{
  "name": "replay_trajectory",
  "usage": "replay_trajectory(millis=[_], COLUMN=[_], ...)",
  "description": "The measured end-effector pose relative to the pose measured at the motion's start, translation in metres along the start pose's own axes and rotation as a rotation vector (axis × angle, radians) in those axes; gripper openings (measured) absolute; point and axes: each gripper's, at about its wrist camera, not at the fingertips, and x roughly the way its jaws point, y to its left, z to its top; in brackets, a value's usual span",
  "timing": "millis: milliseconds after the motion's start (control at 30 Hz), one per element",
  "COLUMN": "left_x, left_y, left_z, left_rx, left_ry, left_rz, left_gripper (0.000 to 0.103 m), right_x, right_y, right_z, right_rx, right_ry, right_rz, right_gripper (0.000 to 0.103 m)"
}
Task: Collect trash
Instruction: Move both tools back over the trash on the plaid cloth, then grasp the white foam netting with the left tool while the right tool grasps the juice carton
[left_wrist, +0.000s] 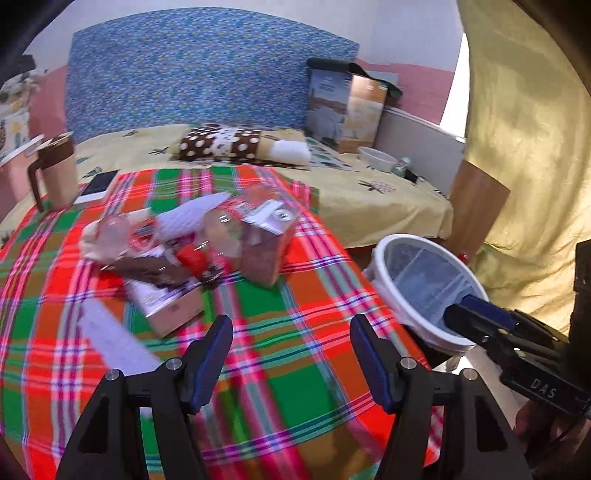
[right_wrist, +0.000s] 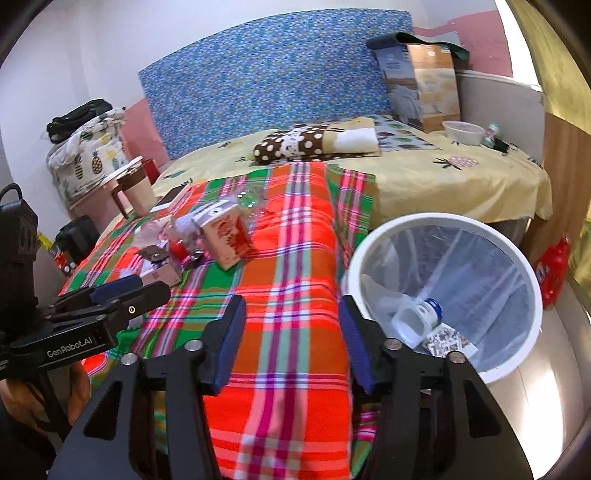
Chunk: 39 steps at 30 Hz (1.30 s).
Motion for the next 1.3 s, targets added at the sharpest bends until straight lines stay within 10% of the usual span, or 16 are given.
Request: replay_trajectory(millis=[967,1300], left_x=[0.018,0.019], left_y=[0.112,0.114], left_z=[-0.019,-0.016], left_rx=[-0.313,-0.221], left_ry=[0.096,0.104], left_rz=[0.225,0.239], left_gripper=[0.066,0.03], right_x=[0.028,0.05], right_y=[0.044,0.055], right_z=[0.02,0.036], right_rx=[-0.101,-0.16], right_ry=[0.007,0.009], right_rz=[0.093,0.116], right_gripper=[0.055,0.055])
